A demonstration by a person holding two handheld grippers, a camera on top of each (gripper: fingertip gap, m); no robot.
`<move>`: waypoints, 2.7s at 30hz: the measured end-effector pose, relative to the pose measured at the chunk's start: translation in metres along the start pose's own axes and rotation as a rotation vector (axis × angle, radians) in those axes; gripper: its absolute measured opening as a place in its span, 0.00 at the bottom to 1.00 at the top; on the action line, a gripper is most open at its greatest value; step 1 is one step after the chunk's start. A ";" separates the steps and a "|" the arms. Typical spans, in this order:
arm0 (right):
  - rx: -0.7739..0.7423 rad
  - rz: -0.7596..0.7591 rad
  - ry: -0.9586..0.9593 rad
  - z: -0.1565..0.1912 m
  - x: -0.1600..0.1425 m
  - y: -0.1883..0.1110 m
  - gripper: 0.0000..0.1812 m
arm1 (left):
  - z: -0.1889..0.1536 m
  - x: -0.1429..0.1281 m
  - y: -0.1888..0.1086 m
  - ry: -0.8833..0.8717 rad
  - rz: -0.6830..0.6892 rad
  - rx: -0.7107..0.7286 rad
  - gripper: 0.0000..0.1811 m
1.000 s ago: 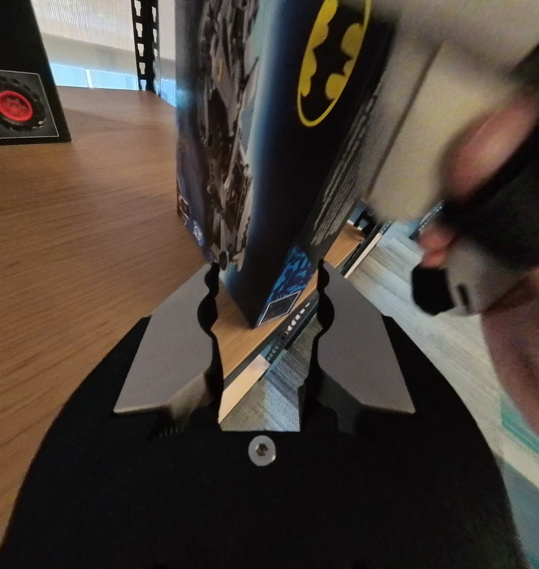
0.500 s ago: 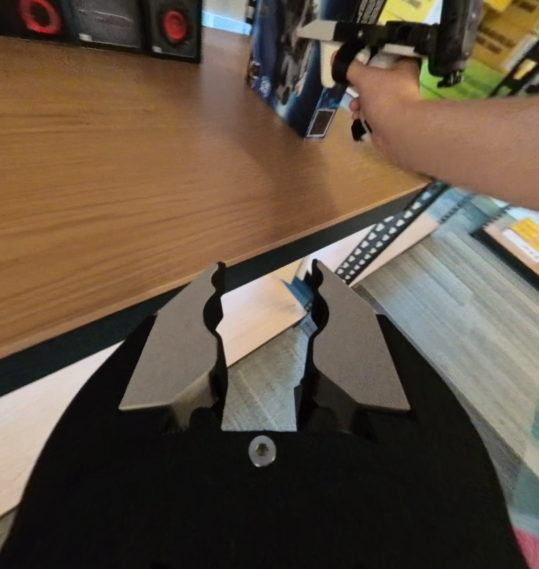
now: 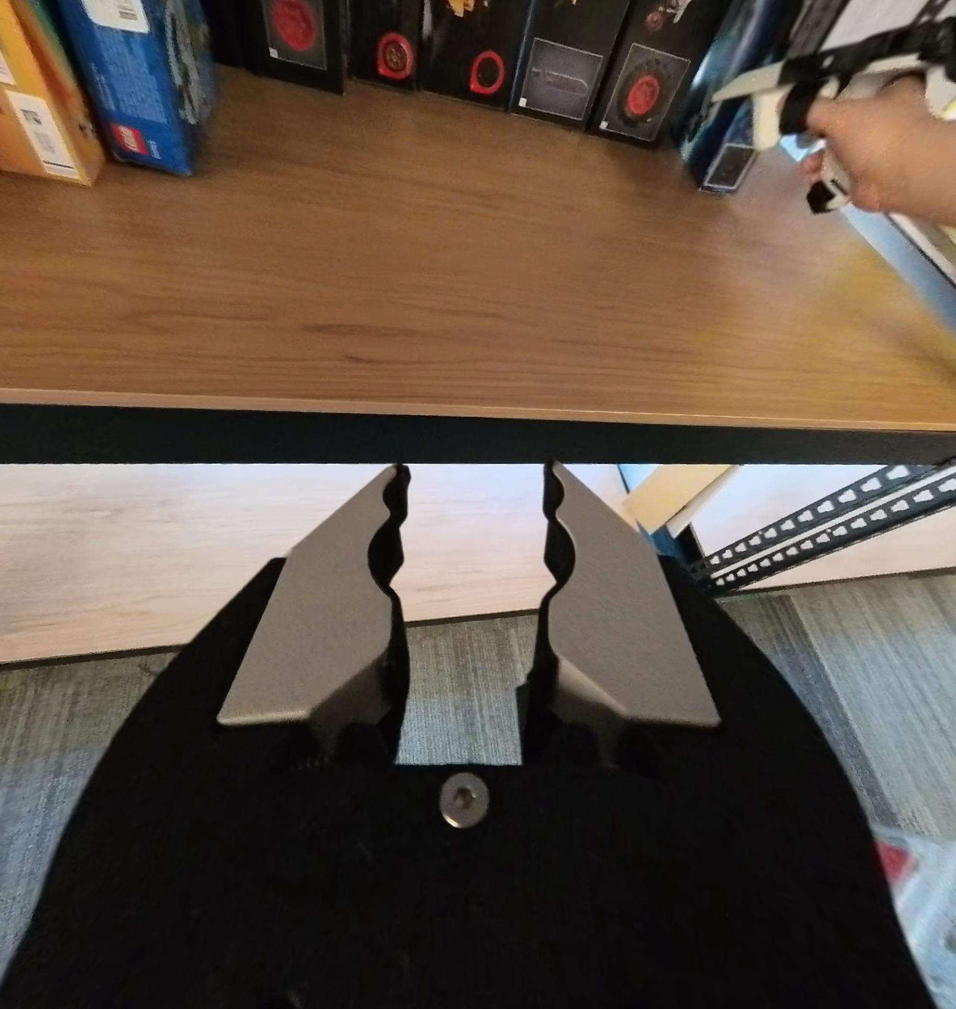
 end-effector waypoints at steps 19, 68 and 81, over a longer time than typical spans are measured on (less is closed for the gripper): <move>0.198 -0.029 -0.014 -0.021 0.010 0.051 0.39 | -0.025 -0.028 0.009 0.012 0.039 -0.021 0.25; 0.229 -0.479 -0.130 0.327 0.183 -0.564 0.27 | 0.058 0.234 -0.468 0.127 -0.458 0.084 0.26; 0.561 -0.526 -0.233 0.395 0.268 -0.529 0.35 | 0.060 0.333 -0.390 0.244 -0.477 0.065 0.27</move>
Point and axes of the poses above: each gripper's, where its closed fingertips meet, y out along the fingers, x out of its top, z = x × y across the jaws, the point moved 6 cm from there along -y, back along the fingers, and after that the axes turned 8 degrees about -y, right-handed, at the moved point
